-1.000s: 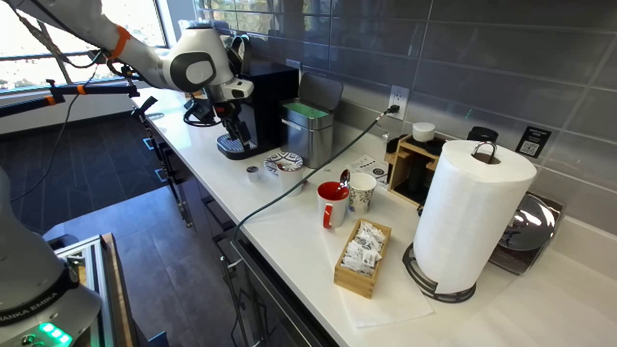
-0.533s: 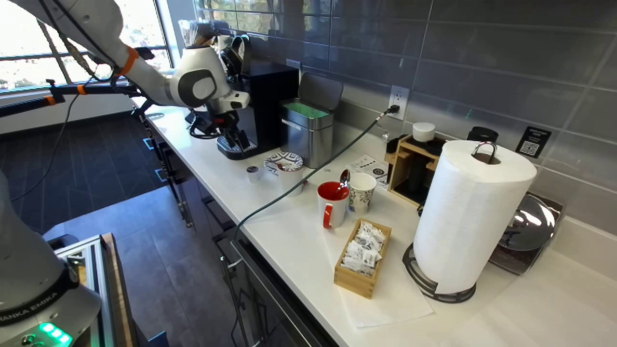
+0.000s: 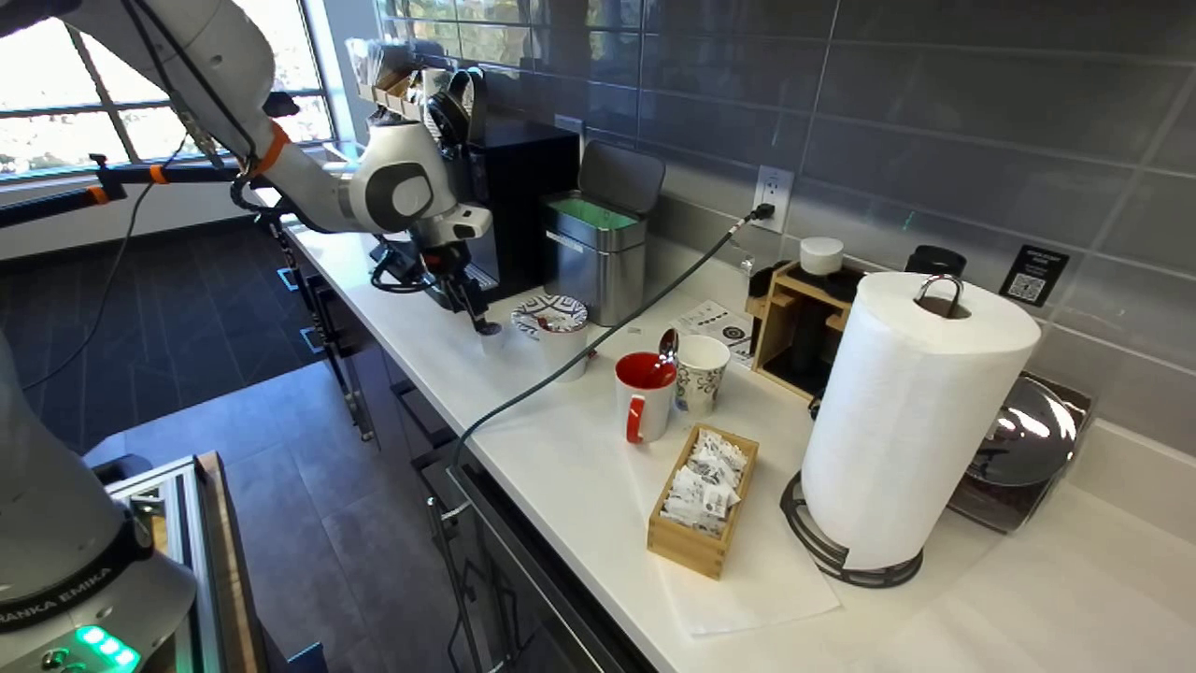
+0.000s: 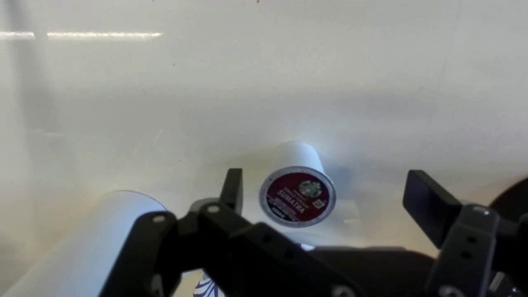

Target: Put the coffee pod inside the coffeemaker chamber.

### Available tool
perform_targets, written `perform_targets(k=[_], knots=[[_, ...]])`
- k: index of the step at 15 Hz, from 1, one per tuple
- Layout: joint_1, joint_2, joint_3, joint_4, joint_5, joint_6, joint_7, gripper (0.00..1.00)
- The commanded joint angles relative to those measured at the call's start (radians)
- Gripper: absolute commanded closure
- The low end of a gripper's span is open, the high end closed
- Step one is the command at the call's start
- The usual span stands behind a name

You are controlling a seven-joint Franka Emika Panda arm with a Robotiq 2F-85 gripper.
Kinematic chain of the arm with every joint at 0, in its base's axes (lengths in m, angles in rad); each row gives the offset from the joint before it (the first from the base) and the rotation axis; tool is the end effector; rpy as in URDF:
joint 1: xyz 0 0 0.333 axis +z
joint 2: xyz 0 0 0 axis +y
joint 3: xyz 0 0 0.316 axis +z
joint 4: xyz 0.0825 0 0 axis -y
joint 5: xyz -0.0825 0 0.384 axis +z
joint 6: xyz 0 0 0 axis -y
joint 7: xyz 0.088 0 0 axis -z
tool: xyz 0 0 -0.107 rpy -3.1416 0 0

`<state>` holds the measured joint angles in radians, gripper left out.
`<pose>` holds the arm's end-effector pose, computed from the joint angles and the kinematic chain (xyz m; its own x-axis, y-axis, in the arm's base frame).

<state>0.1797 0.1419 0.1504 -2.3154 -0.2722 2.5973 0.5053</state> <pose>0.5040 0.1783 0.2956 0.9818 0.0507 0.1828 0.0384 -0.9968 0.0701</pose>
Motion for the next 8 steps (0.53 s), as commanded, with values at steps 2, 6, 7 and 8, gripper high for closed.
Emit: perform_targets(k=[2, 6, 7, 8], knots=[[0.019, -0.004, -0.018, 0.0, 0.007, -0.001, -0.007, 0.0], [0.029, 0.008, -0.033, 0.014, -0.032, -0.014, 0.045, 0.0], [0.032, 0.011, -0.042, 0.018, -0.042, -0.016, 0.069, 0.0], [0.033, 0.012, -0.049, 0.019, -0.045, -0.013, 0.082, 0.0]])
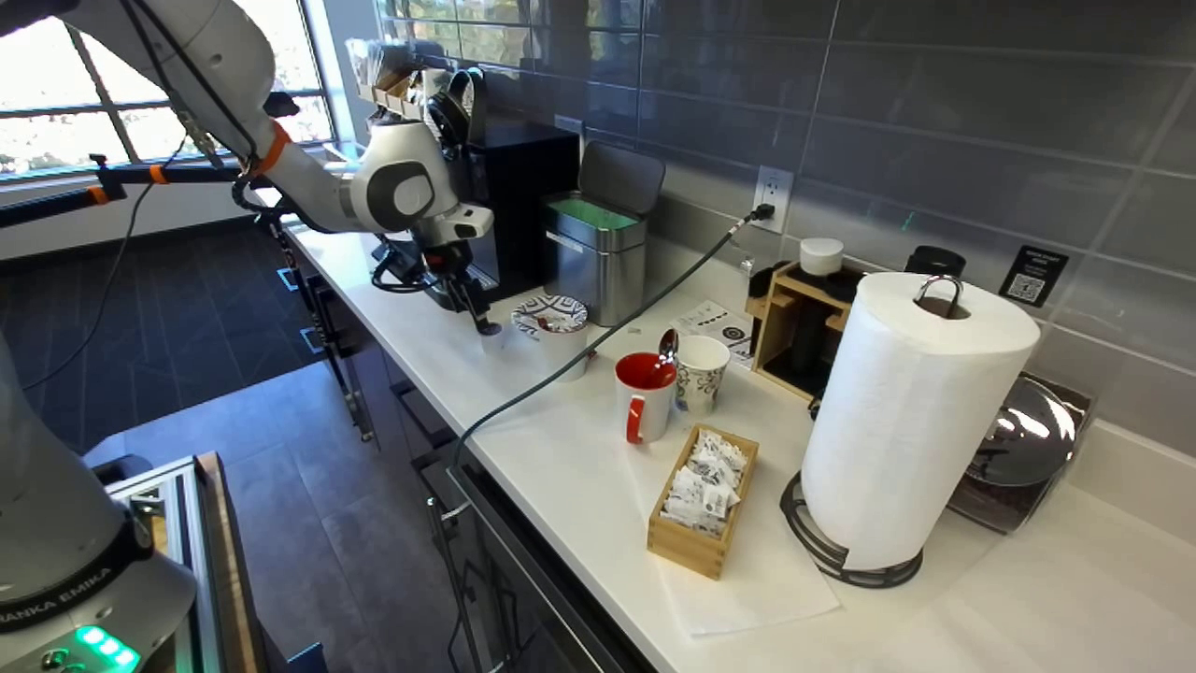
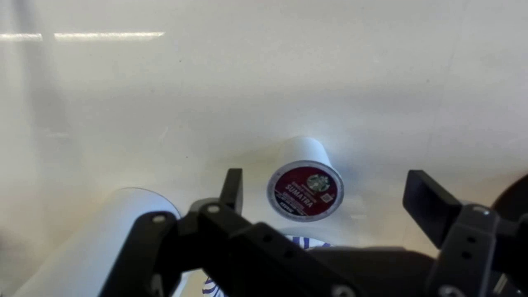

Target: Put the coffee pod inside the coffeemaker chamber.

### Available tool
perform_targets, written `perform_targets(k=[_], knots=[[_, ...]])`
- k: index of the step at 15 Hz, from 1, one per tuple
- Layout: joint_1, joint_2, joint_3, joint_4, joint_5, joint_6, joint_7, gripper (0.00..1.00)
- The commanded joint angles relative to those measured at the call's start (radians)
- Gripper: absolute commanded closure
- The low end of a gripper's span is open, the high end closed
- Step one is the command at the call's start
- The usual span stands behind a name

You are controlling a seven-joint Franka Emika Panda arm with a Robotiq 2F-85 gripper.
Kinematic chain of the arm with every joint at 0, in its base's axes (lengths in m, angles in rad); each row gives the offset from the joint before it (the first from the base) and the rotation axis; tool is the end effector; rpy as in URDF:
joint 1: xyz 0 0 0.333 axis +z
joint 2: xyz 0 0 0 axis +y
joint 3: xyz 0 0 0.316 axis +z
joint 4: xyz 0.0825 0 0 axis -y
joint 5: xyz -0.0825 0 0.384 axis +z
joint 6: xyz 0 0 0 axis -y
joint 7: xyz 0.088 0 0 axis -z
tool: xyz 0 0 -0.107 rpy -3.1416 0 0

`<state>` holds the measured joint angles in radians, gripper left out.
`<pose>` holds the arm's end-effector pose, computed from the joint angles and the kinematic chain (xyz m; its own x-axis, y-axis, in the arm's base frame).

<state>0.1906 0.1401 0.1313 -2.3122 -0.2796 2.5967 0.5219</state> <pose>0.5064 0.1746 0.2976 0.9812 0.0328 0.1900 0.0192 -0.9971 0.0732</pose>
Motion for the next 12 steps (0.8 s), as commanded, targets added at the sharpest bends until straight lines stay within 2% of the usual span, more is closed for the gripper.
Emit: perform_targets(k=[1, 7, 12], knots=[[0.022, 0.016, -0.034, 0.019, -0.037, -0.009, 0.07, 0.0], [0.03, 0.041, -0.049, 0.046, -0.04, -0.016, 0.094, 0.0], [0.047, 0.063, -0.064, 0.068, -0.07, -0.024, 0.141, 0.04]])
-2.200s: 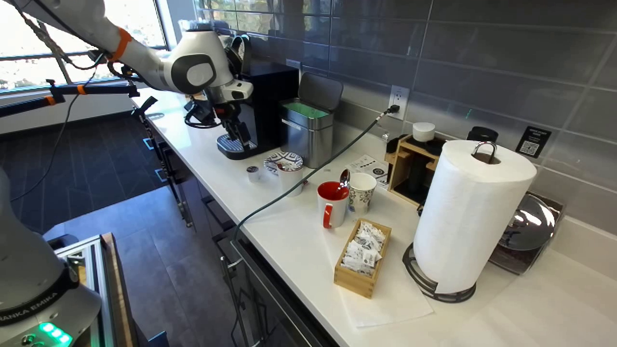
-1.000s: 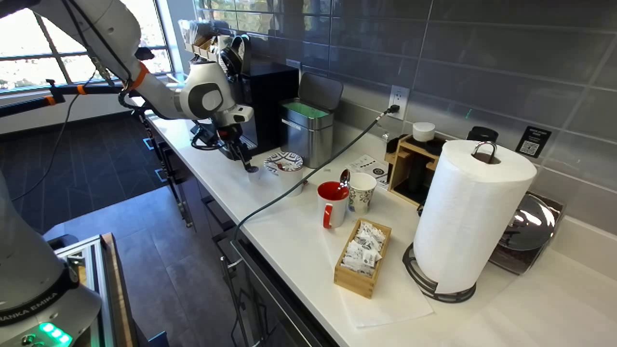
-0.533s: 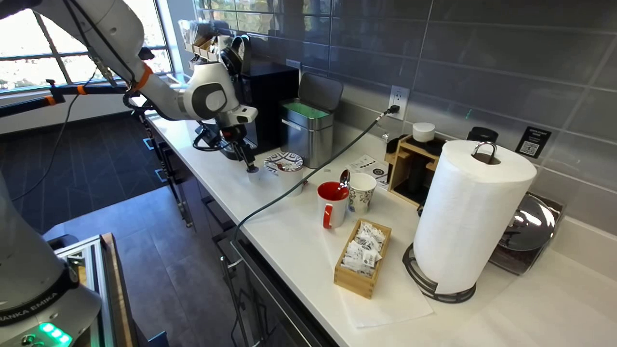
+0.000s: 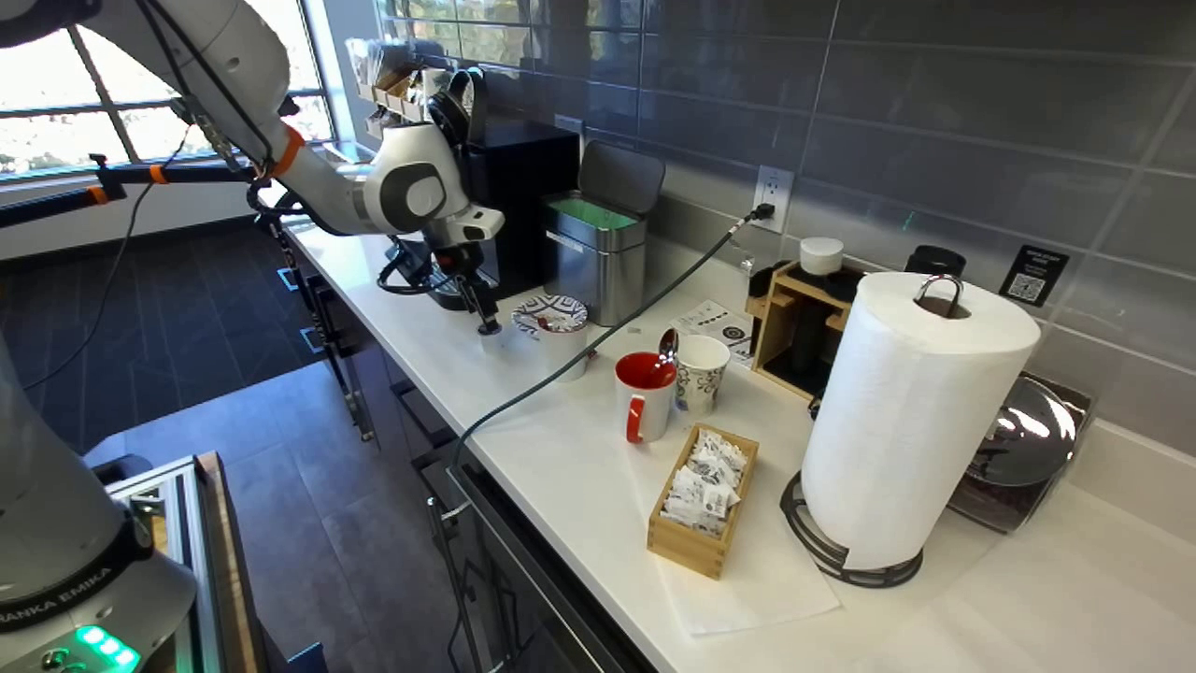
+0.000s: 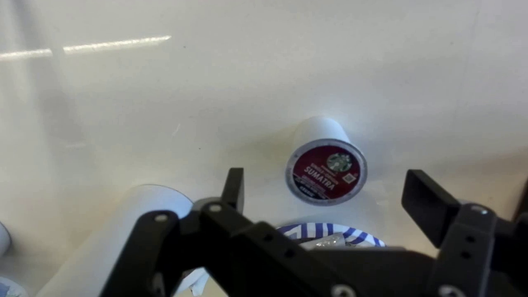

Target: Put the coffee pod inside the coffeemaker chamber.

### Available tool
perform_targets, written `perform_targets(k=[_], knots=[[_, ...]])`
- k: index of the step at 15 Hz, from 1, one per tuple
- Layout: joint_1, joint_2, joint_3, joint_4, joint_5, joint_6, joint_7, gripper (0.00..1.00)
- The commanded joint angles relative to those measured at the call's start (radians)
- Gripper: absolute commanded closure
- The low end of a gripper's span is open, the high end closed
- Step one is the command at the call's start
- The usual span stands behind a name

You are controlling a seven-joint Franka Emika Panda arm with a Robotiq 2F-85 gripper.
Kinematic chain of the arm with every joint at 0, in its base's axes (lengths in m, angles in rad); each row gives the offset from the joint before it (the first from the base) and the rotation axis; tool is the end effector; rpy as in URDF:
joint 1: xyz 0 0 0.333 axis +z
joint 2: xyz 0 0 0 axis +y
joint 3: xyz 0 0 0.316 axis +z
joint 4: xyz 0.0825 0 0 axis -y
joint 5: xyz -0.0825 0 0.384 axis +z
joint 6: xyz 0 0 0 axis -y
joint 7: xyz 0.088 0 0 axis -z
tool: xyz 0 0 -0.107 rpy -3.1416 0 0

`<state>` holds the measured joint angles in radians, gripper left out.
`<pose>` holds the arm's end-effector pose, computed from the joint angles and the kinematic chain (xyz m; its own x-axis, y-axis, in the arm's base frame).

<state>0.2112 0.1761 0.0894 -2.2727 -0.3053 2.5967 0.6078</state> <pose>0.5212 0.1676 0.2939 0.9774 -0.0511 0.2053 -0.0673 -0.9951 0.0731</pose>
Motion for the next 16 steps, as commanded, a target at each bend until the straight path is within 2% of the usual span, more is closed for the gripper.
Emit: perform_targets(k=[1, 4, 7, 8, 14, 16], knots=[[0.029, 0.033, -0.025, 0.032, -0.048, -0.027, 0.057, 0.06], [0.039, 0.05, -0.034, 0.045, -0.062, -0.036, 0.07, 0.09], [0.048, 0.067, -0.039, 0.058, -0.064, -0.035, 0.079, 0.18], [0.051, 0.07, -0.041, 0.061, -0.063, -0.035, 0.078, 0.15], [0.064, 0.088, -0.05, 0.08, -0.051, -0.04, 0.07, 0.2], [0.058, 0.089, -0.051, 0.077, -0.038, -0.039, 0.058, 0.17]])
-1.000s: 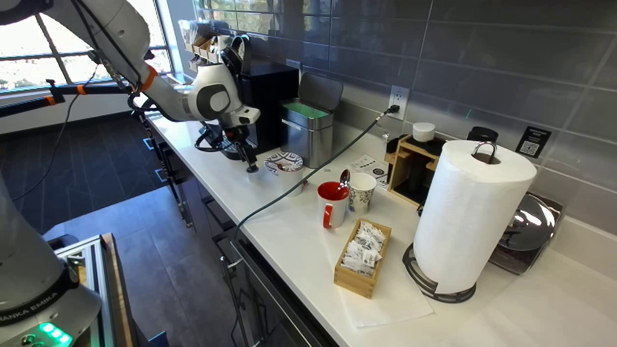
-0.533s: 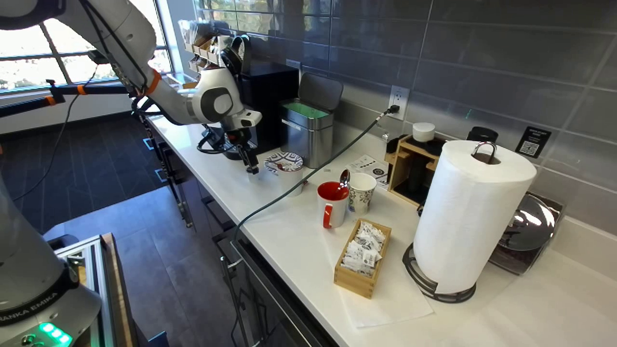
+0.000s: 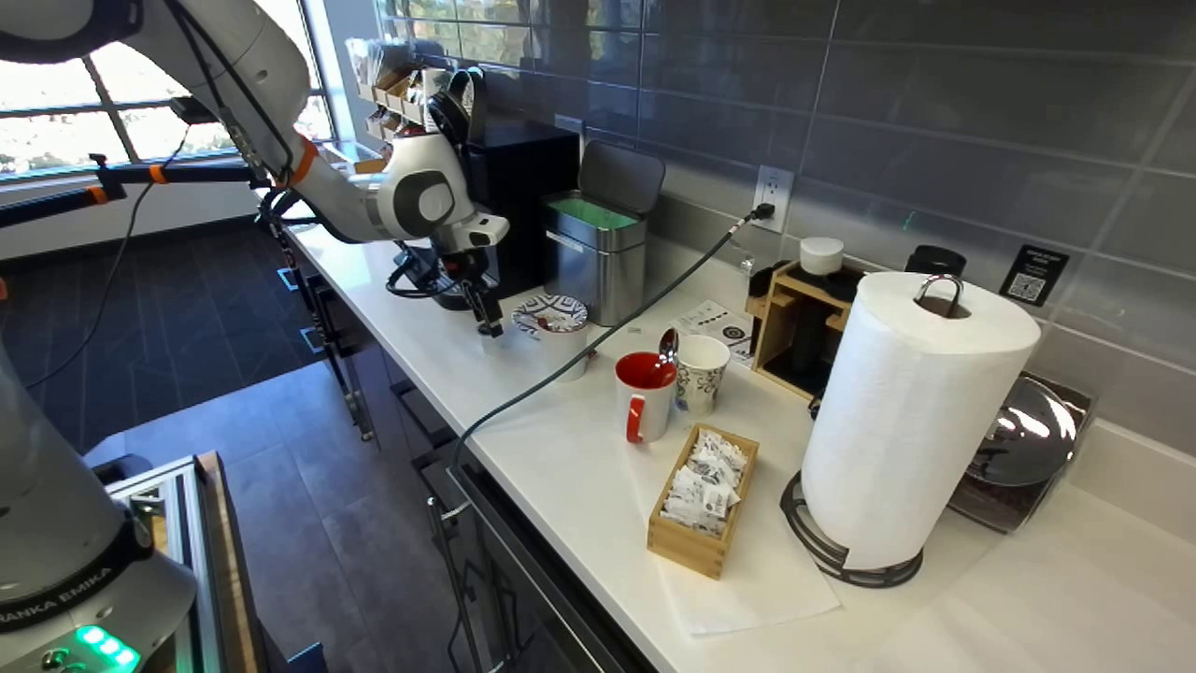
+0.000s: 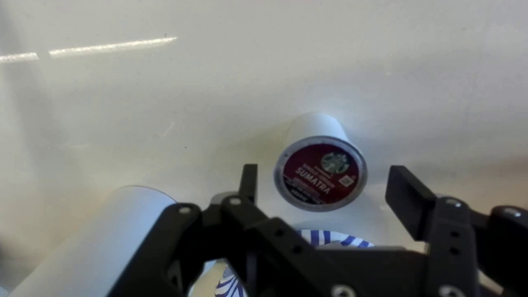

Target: Put the coffee pod inside the coffeemaker chamber.

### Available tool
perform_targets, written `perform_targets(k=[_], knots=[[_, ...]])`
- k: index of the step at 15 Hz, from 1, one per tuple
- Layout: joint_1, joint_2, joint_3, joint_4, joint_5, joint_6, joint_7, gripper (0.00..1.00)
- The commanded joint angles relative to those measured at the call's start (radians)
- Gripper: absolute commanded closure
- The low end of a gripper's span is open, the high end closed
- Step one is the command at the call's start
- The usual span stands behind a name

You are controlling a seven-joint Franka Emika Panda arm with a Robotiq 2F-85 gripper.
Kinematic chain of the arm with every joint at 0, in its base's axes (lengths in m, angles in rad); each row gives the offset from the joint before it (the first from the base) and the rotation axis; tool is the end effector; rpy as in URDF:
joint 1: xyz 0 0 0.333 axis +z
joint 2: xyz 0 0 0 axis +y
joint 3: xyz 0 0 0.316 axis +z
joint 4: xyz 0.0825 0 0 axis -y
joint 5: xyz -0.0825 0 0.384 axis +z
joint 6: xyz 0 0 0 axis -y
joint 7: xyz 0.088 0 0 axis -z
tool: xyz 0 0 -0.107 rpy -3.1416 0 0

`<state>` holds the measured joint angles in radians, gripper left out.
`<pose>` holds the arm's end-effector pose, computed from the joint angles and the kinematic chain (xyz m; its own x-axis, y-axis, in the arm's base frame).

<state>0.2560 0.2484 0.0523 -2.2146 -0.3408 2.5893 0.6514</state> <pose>0.5345 0.1766 0.2764 0.9785 -0.0549 0.1988 -0.0754 -0.9924 0.0971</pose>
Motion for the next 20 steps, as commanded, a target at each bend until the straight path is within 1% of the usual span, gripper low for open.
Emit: perform_targets(k=[1, 2, 3, 4, 6, 10, 12, 20], knots=[[0.009, 0.016, -0.016, 0.013, 0.004, -0.02, 0.011, 0.18], [0.005, 0.015, -0.016, 0.009, 0.009, -0.014, 0.002, 0.16], [0.004, 0.016, -0.017, 0.008, 0.013, -0.012, -0.001, 0.18], [0.004, 0.017, -0.018, 0.009, 0.016, -0.012, -0.003, 0.17], [0.0, 0.016, -0.012, 0.006, 0.032, -0.01, -0.019, 0.2], [-0.008, 0.004, 0.005, -0.004, 0.077, 0.0, -0.073, 0.2], [-0.01, 0.001, 0.008, -0.007, 0.101, -0.001, -0.094, 0.19], [-0.021, -0.009, 0.001, -0.015, 0.166, 0.0, -0.137, 0.22]])
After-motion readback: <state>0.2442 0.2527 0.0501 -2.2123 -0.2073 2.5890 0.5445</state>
